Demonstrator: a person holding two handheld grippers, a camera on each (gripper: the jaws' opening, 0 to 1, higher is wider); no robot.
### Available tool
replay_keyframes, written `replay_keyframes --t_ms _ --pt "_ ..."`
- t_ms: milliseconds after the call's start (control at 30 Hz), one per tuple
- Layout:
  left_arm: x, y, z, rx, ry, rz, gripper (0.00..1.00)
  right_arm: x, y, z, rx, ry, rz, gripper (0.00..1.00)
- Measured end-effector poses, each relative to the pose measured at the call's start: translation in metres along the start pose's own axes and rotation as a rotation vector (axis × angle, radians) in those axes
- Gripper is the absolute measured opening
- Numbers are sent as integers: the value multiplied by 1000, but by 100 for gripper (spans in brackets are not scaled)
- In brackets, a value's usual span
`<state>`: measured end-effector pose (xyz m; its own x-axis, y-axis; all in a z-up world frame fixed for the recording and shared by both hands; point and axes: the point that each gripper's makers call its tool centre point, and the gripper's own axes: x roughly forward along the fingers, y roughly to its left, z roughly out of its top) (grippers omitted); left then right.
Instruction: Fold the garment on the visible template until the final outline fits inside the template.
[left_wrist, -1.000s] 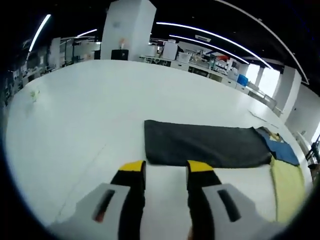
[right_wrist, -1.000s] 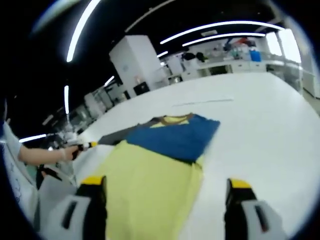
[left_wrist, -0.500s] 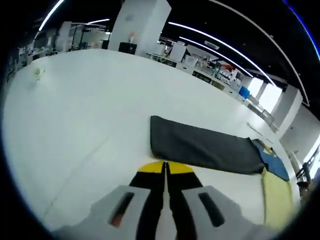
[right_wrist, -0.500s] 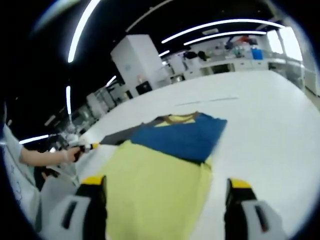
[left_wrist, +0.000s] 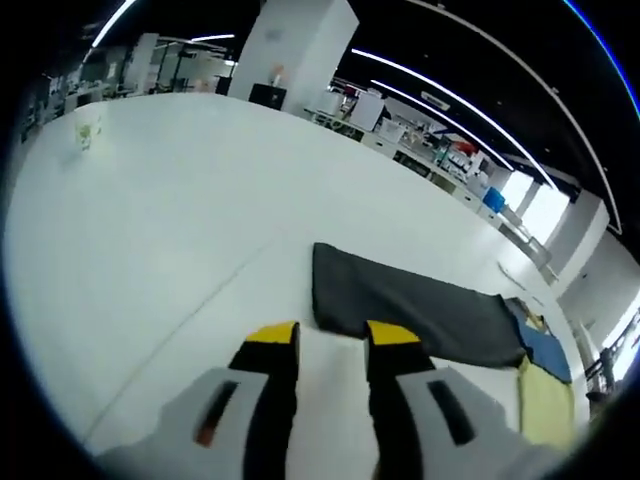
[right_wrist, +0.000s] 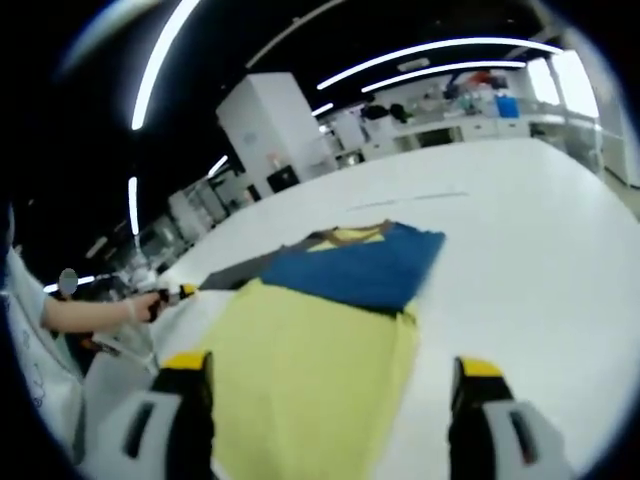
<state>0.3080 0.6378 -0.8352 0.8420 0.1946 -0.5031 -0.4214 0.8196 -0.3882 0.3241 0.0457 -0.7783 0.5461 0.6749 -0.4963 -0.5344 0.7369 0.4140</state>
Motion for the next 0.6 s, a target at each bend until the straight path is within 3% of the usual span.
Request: replay_keyframes --t_ms 100,200,367,600 --pt "7 3 1 -17 -1 2 15 -4 -3 -1 6 -4 -9 100" --pt "15 6 2 -88 -3 -3 4 -8 -6 -3 16 -10 -20 100" --pt "19 9 3 -166 -12 11 0 -13 -7 -7 18 -9 -33 100" --pt "12 -12 22 -119 -43 -46 0 -15 -10 -9 34 -17 -36 100"
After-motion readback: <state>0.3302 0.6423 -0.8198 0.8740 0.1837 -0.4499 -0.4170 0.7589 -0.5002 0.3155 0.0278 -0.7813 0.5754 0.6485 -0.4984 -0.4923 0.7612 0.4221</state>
